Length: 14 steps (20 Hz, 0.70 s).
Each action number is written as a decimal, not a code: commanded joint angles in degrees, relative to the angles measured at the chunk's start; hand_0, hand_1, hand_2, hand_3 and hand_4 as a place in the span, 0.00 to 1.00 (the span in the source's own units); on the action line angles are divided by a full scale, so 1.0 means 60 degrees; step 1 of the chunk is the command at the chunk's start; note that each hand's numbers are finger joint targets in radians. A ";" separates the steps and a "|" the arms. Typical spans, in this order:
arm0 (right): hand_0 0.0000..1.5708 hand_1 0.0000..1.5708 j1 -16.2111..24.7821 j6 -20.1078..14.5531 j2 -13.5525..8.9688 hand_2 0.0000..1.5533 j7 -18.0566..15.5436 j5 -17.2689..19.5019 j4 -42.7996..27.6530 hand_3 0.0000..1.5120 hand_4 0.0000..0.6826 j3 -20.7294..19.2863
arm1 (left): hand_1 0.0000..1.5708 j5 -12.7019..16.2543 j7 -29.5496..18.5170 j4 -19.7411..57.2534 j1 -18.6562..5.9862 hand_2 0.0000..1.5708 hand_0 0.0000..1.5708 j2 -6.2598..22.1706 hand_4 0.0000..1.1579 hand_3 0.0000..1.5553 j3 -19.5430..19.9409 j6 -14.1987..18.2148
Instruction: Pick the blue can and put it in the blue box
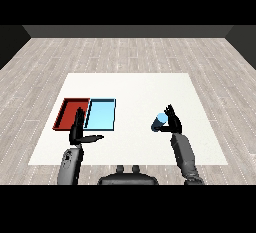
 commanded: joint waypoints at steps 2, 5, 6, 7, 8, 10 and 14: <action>0.00 0.00 -0.0070 -0.0139 -0.0021 0.00 0.0200 -0.0193 0.0162 0.00 0.00 -0.0007 | 0.00 -0.0062 -0.0118 -0.0604 0.0591 0.00 0.00 0.0028 0.00 0.00 -0.0084 -0.0023; 0.00 0.00 -0.0601 -0.0038 -0.0060 0.00 -0.0710 -0.0043 0.1541 0.00 0.00 -0.0091 | 0.00 -0.0074 -0.0418 0.0395 0.0035 0.00 0.00 -0.0051 0.00 0.00 -0.0084 -0.0072; 0.00 0.00 -0.1276 -0.0328 -0.0007 0.00 0.0200 -0.0225 0.1168 0.00 0.00 -0.0145 | 0.00 0.0233 0.0701 -0.1227 0.0494 0.00 0.00 0.0144 0.00 0.00 -0.0026 -0.0134; 0.00 0.00 -0.1053 -0.0018 0.0058 0.00 -0.1359 -0.0014 0.2429 0.00 0.00 -0.0204 | 0.00 -0.0049 0.0410 -0.0388 -0.0100 0.00 0.00 -0.0013 0.00 0.00 -0.0010 0.0196; 0.00 0.00 -0.0614 0.0205 -0.0027 0.00 -0.0673 -0.0199 0.1487 0.00 0.00 -0.0014 | 0.00 -0.0164 -0.0209 0.0210 -0.0005 0.00 0.00 -0.0176 0.00 0.00 -0.0229 0.0088; 0.00 0.00 -0.1078 0.0064 -0.0092 0.00 -0.0361 -0.0270 0.1740 0.00 0.00 -0.0114 | 0.00 0.0450 0.0298 -0.0229 -0.0106 0.00 0.00 0.0542 0.00 0.00 0.0500 -0.0450; 0.00 0.00 -0.0802 0.0081 -0.0091 0.00 -0.0123 -0.0470 0.1307 0.00 0.00 -0.0073 | 0.00 -0.0188 0.0827 -0.1243 0.0255 0.00 0.00 -0.0062 0.00 0.00 -0.0347 0.0213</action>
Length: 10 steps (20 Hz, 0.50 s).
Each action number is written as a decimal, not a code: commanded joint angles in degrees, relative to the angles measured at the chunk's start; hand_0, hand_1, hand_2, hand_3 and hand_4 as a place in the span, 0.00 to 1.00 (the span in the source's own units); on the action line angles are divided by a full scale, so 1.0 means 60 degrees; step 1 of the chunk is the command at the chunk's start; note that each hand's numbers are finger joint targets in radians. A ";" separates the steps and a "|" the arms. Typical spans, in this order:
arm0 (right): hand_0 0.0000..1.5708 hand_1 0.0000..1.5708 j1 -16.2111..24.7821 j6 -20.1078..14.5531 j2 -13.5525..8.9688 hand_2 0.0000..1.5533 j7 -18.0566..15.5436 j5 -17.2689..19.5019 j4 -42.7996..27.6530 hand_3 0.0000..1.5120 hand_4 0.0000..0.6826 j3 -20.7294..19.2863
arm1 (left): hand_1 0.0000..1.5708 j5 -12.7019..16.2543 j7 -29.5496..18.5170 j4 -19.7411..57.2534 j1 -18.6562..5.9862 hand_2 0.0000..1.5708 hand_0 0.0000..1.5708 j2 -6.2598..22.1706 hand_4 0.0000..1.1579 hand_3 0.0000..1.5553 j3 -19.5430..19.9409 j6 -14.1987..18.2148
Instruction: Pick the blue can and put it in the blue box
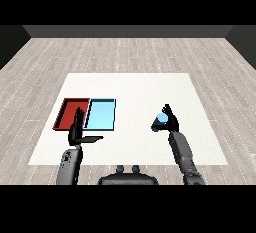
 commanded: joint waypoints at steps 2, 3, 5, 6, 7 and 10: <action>0.00 0.00 0.0056 -0.0196 0.0175 0.00 -0.0037 -0.0111 -0.0097 0.00 0.00 0.0127 | 0.00 -0.0089 -0.0129 0.0189 -0.0040 0.00 0.00 0.0000 0.00 0.00 0.0086 0.0120; 0.00 0.00 -0.0010 -0.0758 0.0461 0.00 0.0377 0.0146 -0.0385 0.00 0.00 0.0362 | 0.00 0.0391 0.0416 0.0439 -0.0783 0.00 0.00 0.0426 0.00 0.00 0.0558 -0.0260; 0.00 0.00 -0.0573 -0.0394 0.0117 0.00 -0.0133 0.0126 0.0808 0.00 0.00 0.0113 | 0.00 0.0059 -0.0458 0.0579 -0.0238 0.00 0.00 -0.0119 0.00 0.00 0.0005 -0.0071; 0.00 0.00 0.0174 0.0017 -0.0172 0.00 0.0382 -0.0182 -0.0510 0.00 0.00 0.0139 | 0.00 0.0127 -0.0135 0.0021 0.0142 0.00 0.00 -0.0038 0.00 0.00 0.0025 -0.0101; 0.00 0.00 0.0697 -0.0723 0.0364 0.00 0.1057 0.0029 -0.1869 0.00 0.00 0.0640 | 0.00 -0.0110 0.0202 0.0054 -0.0196 0.00 0.00 -0.0078 0.00 0.00 -0.0039 0.0188; 0.00 0.00 -0.0836 -0.0927 0.0355 0.00 -0.0183 -0.0012 0.0805 0.00 0.00 -0.0037 | 0.00 0.0055 0.0487 0.0099 -0.0672 0.00 0.00 -0.0047 0.00 0.00 0.0057 0.0175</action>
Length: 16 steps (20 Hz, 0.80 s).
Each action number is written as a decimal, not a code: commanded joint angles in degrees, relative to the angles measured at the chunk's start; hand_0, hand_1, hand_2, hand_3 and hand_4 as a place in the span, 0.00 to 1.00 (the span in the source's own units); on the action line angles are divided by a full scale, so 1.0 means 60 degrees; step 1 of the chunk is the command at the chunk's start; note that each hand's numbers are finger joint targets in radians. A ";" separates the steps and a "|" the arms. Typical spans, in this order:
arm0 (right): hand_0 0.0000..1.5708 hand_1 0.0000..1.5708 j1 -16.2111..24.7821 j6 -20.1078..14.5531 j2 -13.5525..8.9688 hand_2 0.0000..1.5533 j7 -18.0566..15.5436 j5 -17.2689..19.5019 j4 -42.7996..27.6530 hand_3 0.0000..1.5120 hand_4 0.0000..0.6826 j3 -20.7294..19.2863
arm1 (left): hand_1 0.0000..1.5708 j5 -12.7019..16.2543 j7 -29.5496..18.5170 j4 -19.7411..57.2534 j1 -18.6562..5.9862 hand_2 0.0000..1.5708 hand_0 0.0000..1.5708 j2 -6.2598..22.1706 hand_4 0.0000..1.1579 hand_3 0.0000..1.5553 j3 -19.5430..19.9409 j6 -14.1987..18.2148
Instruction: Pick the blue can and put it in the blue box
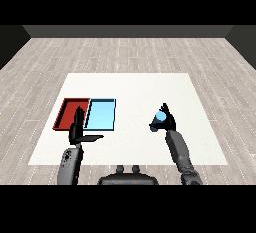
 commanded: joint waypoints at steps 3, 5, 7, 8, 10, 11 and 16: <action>0.68 0.68 -0.0276 -0.0805 -0.0246 0.79 0.0079 0.0350 0.0406 0.78 0.00 -0.0035 | 0.00 0.0138 0.0094 0.0282 -0.0597 0.00 0.00 0.0133 0.00 0.00 0.0164 -0.0095; 0.93 0.93 -0.0617 -0.1706 0.0034 0.93 0.0598 0.0531 0.0621 0.94 0.69 -0.0010 | 0.00 -0.0208 -0.0299 0.0411 -0.0345 0.00 0.00 -0.0289 0.00 0.00 -0.0242 0.0167; 0.93 0.93 -0.0287 -0.1752 0.0066 0.94 0.0274 0.0623 0.0635 0.96 0.80 0.0071 | 0.00 0.0250 0.0216 -0.0256 0.0039 0.00 0.00 0.0030 0.00 0.00 0.0071 -0.0116; 0.94 0.94 -0.0232 -0.1496 -0.0155 0.94 0.0165 0.0556 0.0547 0.95 0.81 0.0032 | 0.00 0.0150 0.0140 -0.0268 -0.0120 0.00 0.00 -0.0006 0.00 0.00 -0.0009 -0.0057; 0.93 0.93 0.0124 -0.1309 -0.0251 0.94 0.0718 0.0419 -0.0140 0.95 0.79 0.0143 | 0.00 -0.0046 0.0122 -0.0098 -0.0098 0.00 0.00 0.0033 0.00 0.00 -0.0032 0.0032; 0.93 0.93 -0.0379 -0.1367 -0.0041 0.93 -0.0586 0.0721 0.1365 0.94 0.78 0.0077 | 0.00 0.0530 -0.0257 0.0049 0.0073 0.00 0.00 0.0352 0.00 0.00 0.0380 -0.0577; 0.93 0.93 0.0854 -0.1558 0.0147 0.94 0.0433 0.0684 -0.1840 0.88 0.66 0.0729 | 0.00 0.0107 -0.0083 -0.0310 0.0283 0.00 0.00 0.0271 0.00 0.00 0.0085 -0.0343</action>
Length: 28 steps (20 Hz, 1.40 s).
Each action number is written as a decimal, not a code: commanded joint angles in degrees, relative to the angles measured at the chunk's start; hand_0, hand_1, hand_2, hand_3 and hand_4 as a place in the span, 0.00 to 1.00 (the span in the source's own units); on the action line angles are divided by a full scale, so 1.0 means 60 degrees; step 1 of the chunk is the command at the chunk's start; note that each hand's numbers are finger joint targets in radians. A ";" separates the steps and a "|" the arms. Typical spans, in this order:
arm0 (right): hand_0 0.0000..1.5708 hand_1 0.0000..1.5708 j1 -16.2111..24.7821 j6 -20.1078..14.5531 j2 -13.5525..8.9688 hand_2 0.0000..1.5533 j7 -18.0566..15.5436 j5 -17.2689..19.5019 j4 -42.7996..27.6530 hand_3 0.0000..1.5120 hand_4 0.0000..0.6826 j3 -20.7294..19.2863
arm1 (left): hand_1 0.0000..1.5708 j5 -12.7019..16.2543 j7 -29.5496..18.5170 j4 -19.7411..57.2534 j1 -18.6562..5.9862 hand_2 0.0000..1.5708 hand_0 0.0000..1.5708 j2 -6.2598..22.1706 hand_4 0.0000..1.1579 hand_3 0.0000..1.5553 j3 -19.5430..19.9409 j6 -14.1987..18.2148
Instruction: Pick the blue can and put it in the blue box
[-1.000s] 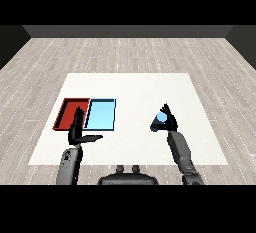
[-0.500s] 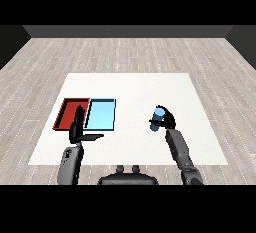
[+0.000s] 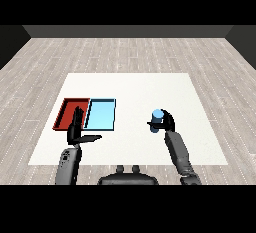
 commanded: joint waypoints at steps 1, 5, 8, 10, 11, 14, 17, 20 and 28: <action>0.93 0.93 -0.0293 -0.0664 0.0331 0.95 -0.0278 0.0528 -0.0104 0.89 0.66 0.0365 | 0.00 0.0166 -0.0662 0.0416 0.0275 0.00 0.00 0.0162 0.00 0.00 0.0197 -0.0361; 0.92 0.92 -0.0227 -0.0546 -0.0073 0.95 -0.0377 0.0719 -0.0934 0.90 0.73 0.0461 | 0.00 -0.0321 -0.0567 0.0788 -0.0119 0.00 0.00 -0.0359 0.00 0.00 -0.0342 0.0095; 0.93 0.93 0.0729 -0.0360 0.0199 0.95 -0.0782 0.0724 -0.1839 0.90 0.76 0.0772 | 0.00 0.0004 0.0380 0.0399 -0.0483 0.00 0.00 -0.0232 0.00 0.00 -0.0254 -0.0026; 0.93 0.93 -0.0226 -0.0801 0.0194 0.95 0.0684 0.0596 -0.2464 0.90 0.75 0.0685 | 0.00 -0.0713 -0.0187 0.0532 -0.0370 0.00 0.00 -0.0476 0.00 0.00 -0.0889 0.0428; 0.93 0.93 0.0000 -0.0858 0.0357 0.95 0.0894 0.0787 -0.2855 0.91 0.75 0.1021 | 0.00 -0.0631 -0.0296 0.0384 0.0209 0.00 0.00 -0.0453 0.00 0.00 -0.0926 0.0059; 0.92 0.92 -0.0488 -0.0647 0.0373 0.95 0.0160 0.0797 -0.2051 0.91 0.78 0.0917 | 0.00 -0.0164 0.0276 0.0973 -0.0942 0.00 0.00 -0.0483 0.00 0.00 -0.1347 0.0517; 0.92 0.92 -0.0006 -0.0547 0.0573 0.95 0.0128 0.0855 -0.2642 0.90 0.79 0.1193 | 0.00 -0.0188 0.0233 0.1153 -0.1183 0.00 0.00 -0.0398 0.00 0.00 -0.0815 -0.0113; 0.92 0.92 -0.0145 -0.0750 0.0617 0.95 0.0711 0.0938 -0.3268 0.89 0.81 0.1278 | 0.00 0.0002 0.0475 0.0572 -0.0844 0.00 0.00 -0.0491 0.00 0.00 -0.1668 0.0388; 0.92 0.92 0.0169 -0.1300 0.0725 0.94 0.0635 0.0768 -0.3923 0.89 0.82 0.2139 | 0.00 0.0221 0.0633 0.0921 -0.1477 0.00 0.00 -0.0493 0.00 0.00 -0.2473 0.1270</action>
